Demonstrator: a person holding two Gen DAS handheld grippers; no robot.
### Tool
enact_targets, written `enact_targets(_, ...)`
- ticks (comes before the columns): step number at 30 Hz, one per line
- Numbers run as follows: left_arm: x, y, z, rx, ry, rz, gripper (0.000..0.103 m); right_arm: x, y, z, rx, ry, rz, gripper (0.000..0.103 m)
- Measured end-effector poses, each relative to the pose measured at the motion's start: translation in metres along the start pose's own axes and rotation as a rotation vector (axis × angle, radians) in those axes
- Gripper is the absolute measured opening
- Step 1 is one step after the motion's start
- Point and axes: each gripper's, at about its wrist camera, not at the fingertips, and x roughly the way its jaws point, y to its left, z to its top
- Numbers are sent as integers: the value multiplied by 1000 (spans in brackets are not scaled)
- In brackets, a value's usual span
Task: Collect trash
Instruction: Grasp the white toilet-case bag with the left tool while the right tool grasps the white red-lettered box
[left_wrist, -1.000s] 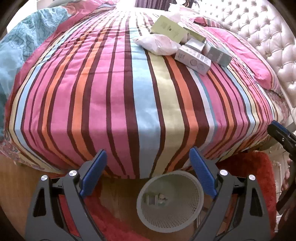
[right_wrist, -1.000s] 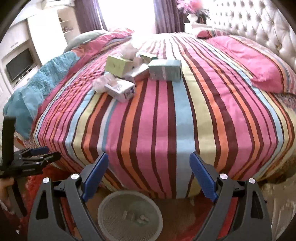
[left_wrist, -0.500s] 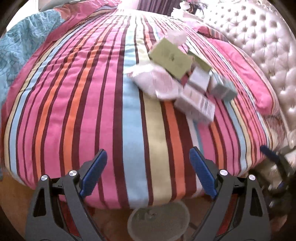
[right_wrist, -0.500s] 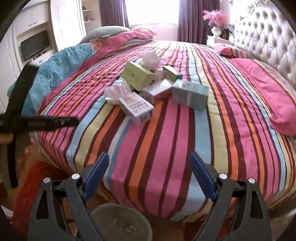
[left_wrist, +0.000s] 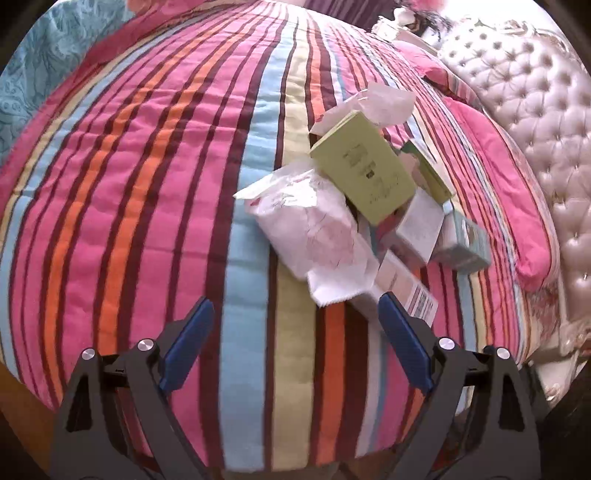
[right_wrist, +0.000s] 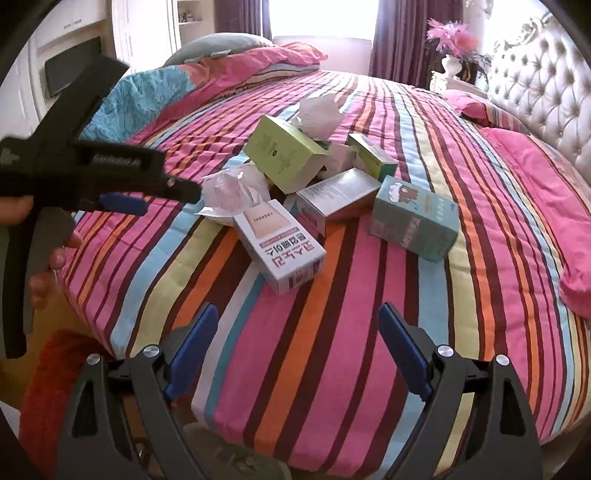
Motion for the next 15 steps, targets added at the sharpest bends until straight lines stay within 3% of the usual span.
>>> enact_targets(6,17,-12,21,7,22,27,88,15,3,8,-35,26,1,84)
enact_targets(15,44,-14,45,-70,74,8,88,35,8,19,-48,50,3,84)
